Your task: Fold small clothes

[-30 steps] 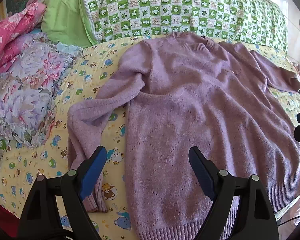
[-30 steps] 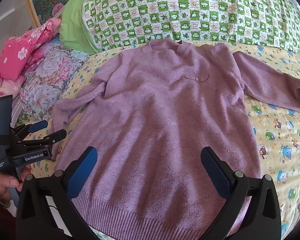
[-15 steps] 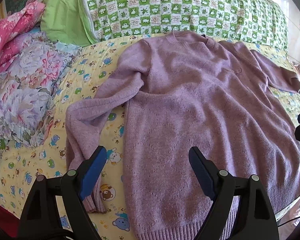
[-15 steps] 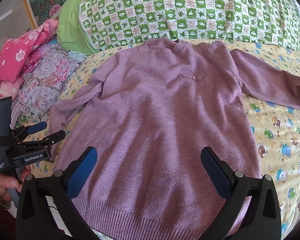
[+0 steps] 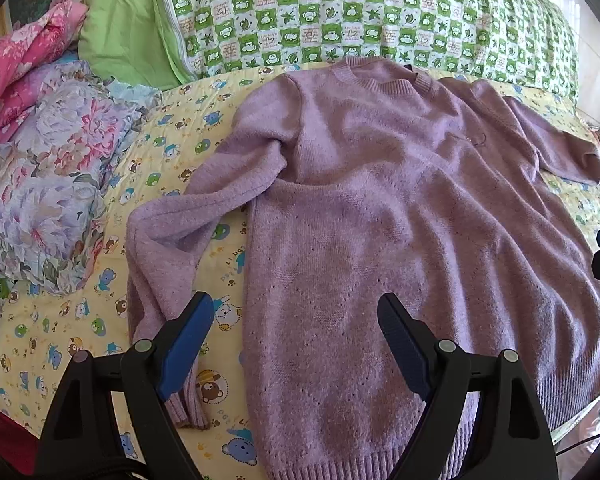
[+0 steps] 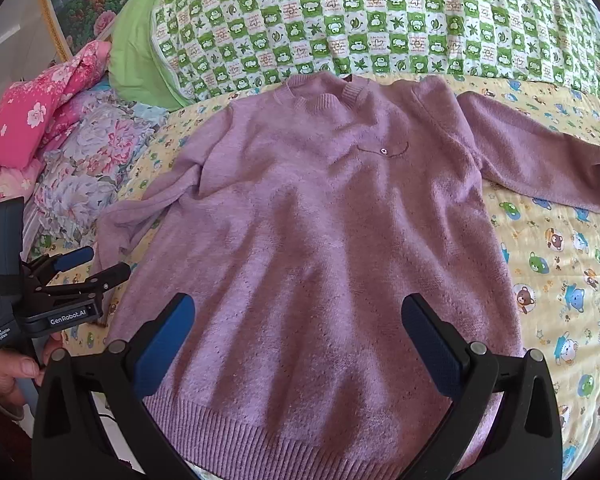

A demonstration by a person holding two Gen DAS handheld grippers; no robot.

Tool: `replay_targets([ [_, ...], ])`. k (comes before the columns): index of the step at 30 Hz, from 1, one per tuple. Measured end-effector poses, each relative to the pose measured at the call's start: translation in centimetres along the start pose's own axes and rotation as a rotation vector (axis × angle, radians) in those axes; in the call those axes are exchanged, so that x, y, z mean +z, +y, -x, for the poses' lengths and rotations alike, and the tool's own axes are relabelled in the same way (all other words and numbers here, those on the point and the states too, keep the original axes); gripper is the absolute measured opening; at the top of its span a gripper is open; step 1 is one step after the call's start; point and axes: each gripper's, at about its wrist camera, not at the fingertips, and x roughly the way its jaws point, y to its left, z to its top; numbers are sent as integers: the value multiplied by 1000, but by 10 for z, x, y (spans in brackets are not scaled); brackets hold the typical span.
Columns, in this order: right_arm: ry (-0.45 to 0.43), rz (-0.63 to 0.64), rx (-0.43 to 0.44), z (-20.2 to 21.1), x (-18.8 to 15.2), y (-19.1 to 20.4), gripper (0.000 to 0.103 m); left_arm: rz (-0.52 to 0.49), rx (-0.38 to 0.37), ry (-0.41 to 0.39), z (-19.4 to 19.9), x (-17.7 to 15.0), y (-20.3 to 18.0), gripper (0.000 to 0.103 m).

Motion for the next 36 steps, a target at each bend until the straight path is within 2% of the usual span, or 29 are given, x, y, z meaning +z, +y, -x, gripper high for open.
replay_targets([
  [12, 27, -21, 6, -11, 2, -8, 103, -7, -1, 37, -12, 1, -7, 85],
  [22, 31, -111, -3, -16, 12, -46, 103, -4, -1, 77, -28, 16, -16, 85],
  [26, 16, -148, -52, -14, 22, -76, 103, -10, -5, 87, -37, 27, -21, 85],
  [30, -10, -188, -149, -6, 37, -120, 103, -28, -11, 87, -48, 44, -29, 85],
  [36, -82, -378, -282, 14, 56, -220, 103, -8, -33, 95, -70, 81, -41, 85],
])
